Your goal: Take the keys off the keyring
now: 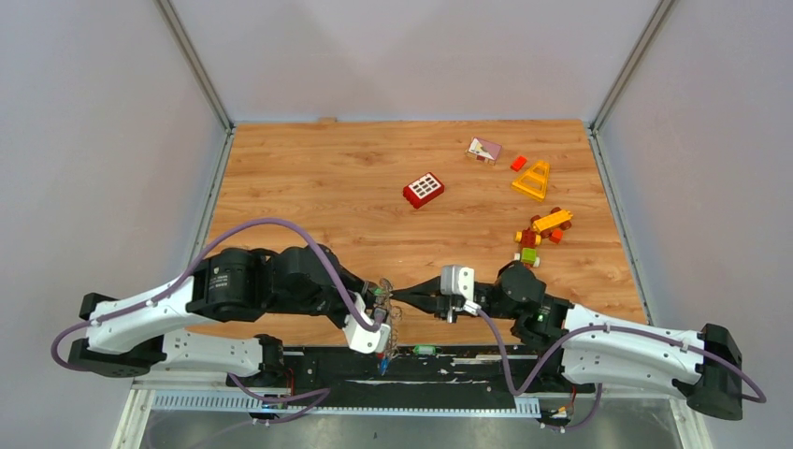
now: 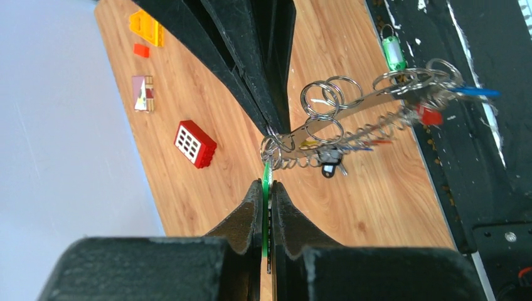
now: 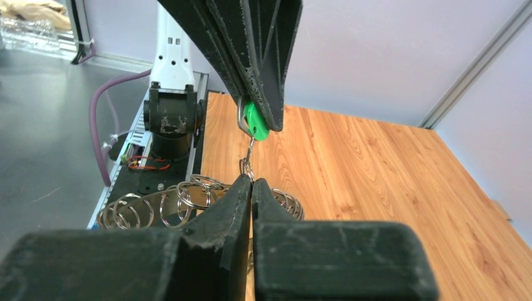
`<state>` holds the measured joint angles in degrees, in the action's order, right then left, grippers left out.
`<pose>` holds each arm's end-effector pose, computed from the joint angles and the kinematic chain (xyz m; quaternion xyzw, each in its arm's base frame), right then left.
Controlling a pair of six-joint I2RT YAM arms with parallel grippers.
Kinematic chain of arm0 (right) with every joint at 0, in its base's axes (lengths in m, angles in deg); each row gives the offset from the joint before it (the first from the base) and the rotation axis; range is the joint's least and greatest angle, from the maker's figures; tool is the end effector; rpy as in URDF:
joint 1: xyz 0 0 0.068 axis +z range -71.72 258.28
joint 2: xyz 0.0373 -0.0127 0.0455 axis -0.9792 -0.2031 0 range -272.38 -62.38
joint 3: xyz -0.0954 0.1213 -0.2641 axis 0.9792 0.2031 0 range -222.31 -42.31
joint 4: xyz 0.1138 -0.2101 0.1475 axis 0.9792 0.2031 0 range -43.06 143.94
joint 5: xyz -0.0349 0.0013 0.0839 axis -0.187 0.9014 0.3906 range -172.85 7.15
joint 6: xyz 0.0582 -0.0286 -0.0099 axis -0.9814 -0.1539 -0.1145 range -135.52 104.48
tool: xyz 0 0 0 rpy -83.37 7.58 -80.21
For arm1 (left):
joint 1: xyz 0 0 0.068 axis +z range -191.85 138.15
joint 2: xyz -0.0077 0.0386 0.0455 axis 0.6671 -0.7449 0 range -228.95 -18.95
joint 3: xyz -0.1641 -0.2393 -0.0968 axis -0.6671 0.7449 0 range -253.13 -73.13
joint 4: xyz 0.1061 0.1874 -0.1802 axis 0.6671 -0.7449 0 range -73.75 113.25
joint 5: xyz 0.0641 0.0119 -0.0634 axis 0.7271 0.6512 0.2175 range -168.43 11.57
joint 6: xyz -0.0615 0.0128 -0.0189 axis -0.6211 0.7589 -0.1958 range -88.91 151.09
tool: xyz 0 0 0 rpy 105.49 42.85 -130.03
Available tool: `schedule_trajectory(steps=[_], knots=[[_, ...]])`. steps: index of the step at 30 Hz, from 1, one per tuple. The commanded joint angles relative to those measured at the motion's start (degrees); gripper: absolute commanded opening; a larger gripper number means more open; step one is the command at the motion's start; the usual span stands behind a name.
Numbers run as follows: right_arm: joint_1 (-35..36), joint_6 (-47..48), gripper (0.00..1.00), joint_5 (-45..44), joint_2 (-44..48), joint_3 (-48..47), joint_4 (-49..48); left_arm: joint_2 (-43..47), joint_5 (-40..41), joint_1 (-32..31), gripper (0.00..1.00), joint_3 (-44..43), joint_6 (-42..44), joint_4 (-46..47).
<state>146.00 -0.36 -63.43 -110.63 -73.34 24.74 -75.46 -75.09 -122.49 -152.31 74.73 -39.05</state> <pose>0.0657 0.2055 0.3251 -0.5341 0.4170 0.4239 0.6010 0.0313 -0.1713 0.4398 0.7939 0.4337 -0.1100 0.4117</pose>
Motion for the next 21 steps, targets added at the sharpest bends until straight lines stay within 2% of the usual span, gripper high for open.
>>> schedule_trajectory(steps=[1, 13, 21], knots=[[-0.14, -3.95, 0.00, -5.99, 3.36, 2.33, -3.92, 3.87, 3.00, -0.22, 0.00, 1.26, -2.55, 5.28], [-0.18, -12.41, 0.00, -12.45, 7.80, 7.34, -17.29, 10.33, 4.45, -0.22, 0.00, 11.48, -6.47, 19.04], [-0.14, -16.98, 0.00, -18.29, 9.65, 10.37, -24.00, 10.50, 2.29, -0.22, 0.00, 16.98, -8.26, 25.35]])
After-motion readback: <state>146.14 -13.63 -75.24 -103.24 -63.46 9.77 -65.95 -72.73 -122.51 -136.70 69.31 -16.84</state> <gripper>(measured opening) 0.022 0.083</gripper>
